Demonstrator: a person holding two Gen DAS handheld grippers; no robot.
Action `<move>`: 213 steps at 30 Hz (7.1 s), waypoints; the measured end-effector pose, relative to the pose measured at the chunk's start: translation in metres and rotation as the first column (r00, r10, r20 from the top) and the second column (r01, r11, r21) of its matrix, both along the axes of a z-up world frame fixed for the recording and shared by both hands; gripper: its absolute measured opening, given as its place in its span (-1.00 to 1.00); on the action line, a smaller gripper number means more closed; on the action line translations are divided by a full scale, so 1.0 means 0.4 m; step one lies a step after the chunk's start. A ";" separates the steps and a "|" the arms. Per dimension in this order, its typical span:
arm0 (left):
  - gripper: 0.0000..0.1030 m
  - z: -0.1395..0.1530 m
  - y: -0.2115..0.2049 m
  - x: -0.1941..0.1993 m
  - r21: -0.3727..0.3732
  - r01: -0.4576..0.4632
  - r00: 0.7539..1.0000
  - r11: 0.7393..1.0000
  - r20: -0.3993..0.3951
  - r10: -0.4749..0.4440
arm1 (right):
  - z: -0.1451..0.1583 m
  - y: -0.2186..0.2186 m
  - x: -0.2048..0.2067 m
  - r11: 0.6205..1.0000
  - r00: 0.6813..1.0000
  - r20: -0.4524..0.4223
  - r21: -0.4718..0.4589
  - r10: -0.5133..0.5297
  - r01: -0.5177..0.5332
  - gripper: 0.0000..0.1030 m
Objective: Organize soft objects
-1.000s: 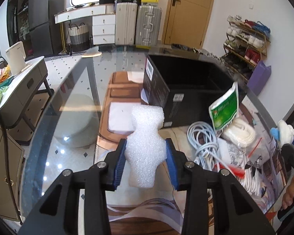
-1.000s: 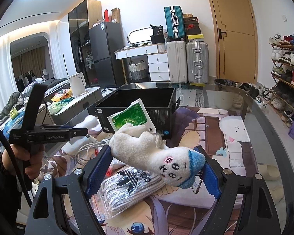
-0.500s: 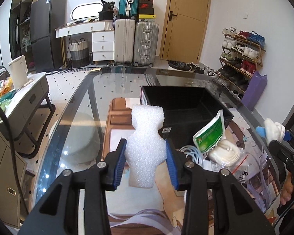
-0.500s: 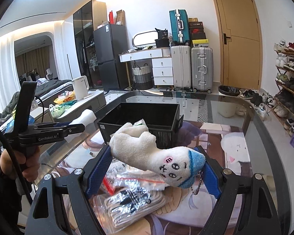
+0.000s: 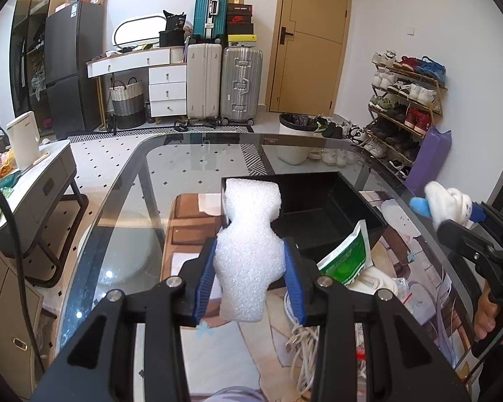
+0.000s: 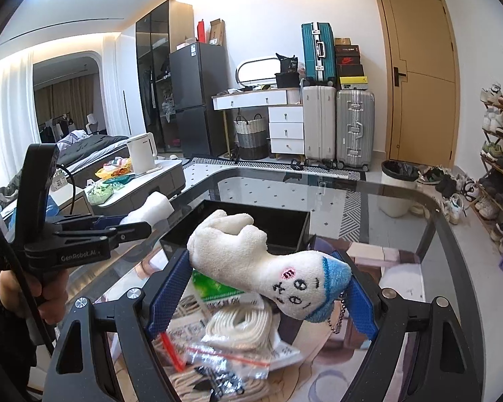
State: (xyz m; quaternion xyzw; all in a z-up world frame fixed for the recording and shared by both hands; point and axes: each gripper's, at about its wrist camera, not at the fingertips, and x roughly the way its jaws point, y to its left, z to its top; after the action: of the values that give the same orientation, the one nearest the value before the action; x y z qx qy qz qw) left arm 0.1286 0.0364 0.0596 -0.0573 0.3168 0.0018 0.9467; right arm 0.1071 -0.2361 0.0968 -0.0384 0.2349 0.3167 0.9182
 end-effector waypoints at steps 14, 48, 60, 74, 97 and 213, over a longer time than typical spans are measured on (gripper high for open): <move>-0.28 -0.012 -0.023 0.078 -0.003 0.023 1.000 1.000 -0.001 -0.023 | 0.010 0.047 0.107 0.999 0.999 -0.001 -0.041 0.034 -0.034 0.66; -0.29 -0.080 -0.058 0.163 0.040 0.090 0.994 0.995 -0.065 -0.087 | -0.109 0.244 0.287 0.952 0.983 -0.065 -0.246 0.172 -0.183 0.66; -0.29 -0.083 -0.062 0.155 0.031 0.121 0.990 0.992 -0.070 -0.118 | -0.118 0.247 0.291 0.947 0.979 -0.115 -0.255 0.171 -0.195 0.65; -0.27 -0.079 -0.080 0.138 0.053 0.153 0.986 0.987 -0.079 -0.149 | -0.120 0.232 0.264 0.951 0.977 -0.142 -0.243 0.159 -0.191 0.68; 1.00 -0.022 -0.064 -0.008 0.051 0.121 0.993 0.991 0.006 -0.122 | -0.069 0.043 0.072 0.989 0.995 -0.092 -0.136 0.044 -0.056 0.99; -0.58 -0.138 -0.029 -0.125 -0.137 0.185 0.973 0.973 -0.113 -0.201 | -0.191 0.113 -0.037 0.946 0.953 -0.269 -0.248 0.140 -0.209 -0.48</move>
State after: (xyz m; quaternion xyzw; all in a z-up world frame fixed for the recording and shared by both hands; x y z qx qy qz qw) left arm 0.0787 0.0247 0.0046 -0.0853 0.3795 -0.1066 0.9151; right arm 0.0922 -0.1910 0.0206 -0.1459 0.3848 0.3642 0.8355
